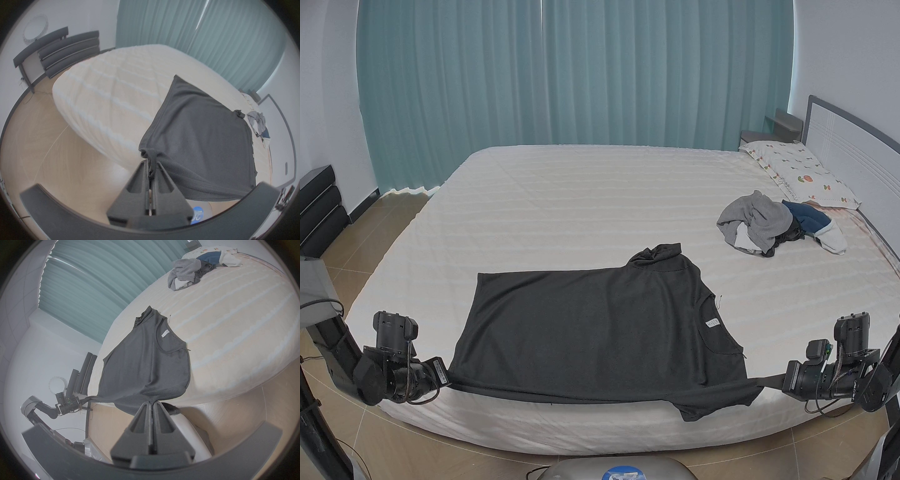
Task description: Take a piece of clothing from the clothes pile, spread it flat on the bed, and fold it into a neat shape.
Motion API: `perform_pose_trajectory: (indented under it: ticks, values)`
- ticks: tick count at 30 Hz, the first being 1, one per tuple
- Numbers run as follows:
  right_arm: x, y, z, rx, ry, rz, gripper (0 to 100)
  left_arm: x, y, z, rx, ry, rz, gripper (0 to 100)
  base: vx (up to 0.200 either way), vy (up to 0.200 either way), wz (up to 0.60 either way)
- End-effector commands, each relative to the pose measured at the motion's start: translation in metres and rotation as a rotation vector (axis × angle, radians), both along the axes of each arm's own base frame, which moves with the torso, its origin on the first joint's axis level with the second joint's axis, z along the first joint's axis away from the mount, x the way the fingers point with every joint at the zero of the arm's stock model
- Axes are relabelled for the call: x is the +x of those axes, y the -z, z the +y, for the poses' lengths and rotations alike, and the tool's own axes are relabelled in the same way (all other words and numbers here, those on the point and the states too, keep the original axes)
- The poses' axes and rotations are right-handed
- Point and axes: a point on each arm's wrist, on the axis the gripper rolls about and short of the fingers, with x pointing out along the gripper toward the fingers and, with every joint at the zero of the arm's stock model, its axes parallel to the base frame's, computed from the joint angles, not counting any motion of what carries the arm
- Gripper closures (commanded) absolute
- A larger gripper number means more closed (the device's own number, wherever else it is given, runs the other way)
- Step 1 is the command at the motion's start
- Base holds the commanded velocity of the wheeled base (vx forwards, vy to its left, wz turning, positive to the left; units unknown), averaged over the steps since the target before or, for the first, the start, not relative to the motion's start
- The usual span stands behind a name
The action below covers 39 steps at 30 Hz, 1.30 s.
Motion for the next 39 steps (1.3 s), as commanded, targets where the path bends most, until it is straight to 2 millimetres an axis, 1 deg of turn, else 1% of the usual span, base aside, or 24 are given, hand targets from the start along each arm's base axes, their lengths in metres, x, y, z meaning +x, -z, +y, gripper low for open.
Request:
perform_pose_trajectory:
  ticks: [1,2,4,10,14,15,16,17,19,25,30,39]
  values:
    - [-0.006,-0.006,0.003,0.014,0.003,-0.008,100,0.017,-0.047,0.0,-0.092,-0.045,-0.019,100,0.0,0.0,0.0]
    - [-0.013,-0.005,0.002,0.004,-0.005,-0.001,100,0.012,-0.044,-0.001,-0.134,-0.011,0.014,100,0.0,0.0,0.0]
    - [-0.019,-0.005,0.002,-0.016,-0.022,-0.007,100,0.01,-0.041,0.0,-0.151,-0.002,0.03,100,0.0,0.0,0.0]
    - [-0.021,-0.002,0.0,-0.042,-0.036,-0.009,100,0.005,-0.036,0.002,-0.147,-0.009,0.066,100,0.0,0.0,0.0]
    - [-0.026,0.0,0.001,-0.043,-0.045,0.01,100,0.0,-0.033,0.002,-0.144,-0.01,0.108,100,0.0,0.0,0.0]
    - [-0.027,0.0,0.001,-0.048,-0.052,0.007,100,-0.004,-0.03,0.002,-0.11,0.011,0.15,100,0.0,0.0,0.0]
    - [-0.027,0.0,0.001,-0.048,-0.052,0.007,100,-0.005,-0.029,0.002,-0.106,0.014,0.154,100,0.0,0.0,0.0]
    - [-0.028,-0.001,0.001,-0.056,-0.059,0.0,100,-0.01,-0.025,0.003,-0.055,0.037,0.2,100,0.0,0.0,0.0]
    - [-0.031,0.001,0.0,-0.063,-0.061,0.007,100,-0.014,-0.022,0.005,-0.024,0.044,0.222,100,0.0,0.0,0.0]
    - [-0.039,0.005,-0.001,-0.086,-0.08,0.032,100,-0.021,-0.021,0.005,-0.013,0.053,0.243,100,0.0,0.0,0.0]
    - [-0.041,0.005,-0.002,-0.096,-0.086,0.034,100,-0.032,-0.016,0.005,0.002,0.085,0.274,100,0.0,0.0,0.0]
    - [-0.049,0.008,-0.002,-0.136,-0.135,0.077,100,-0.037,-0.02,0.005,0.009,0.095,0.265,100,0.0,0.0,0.0]
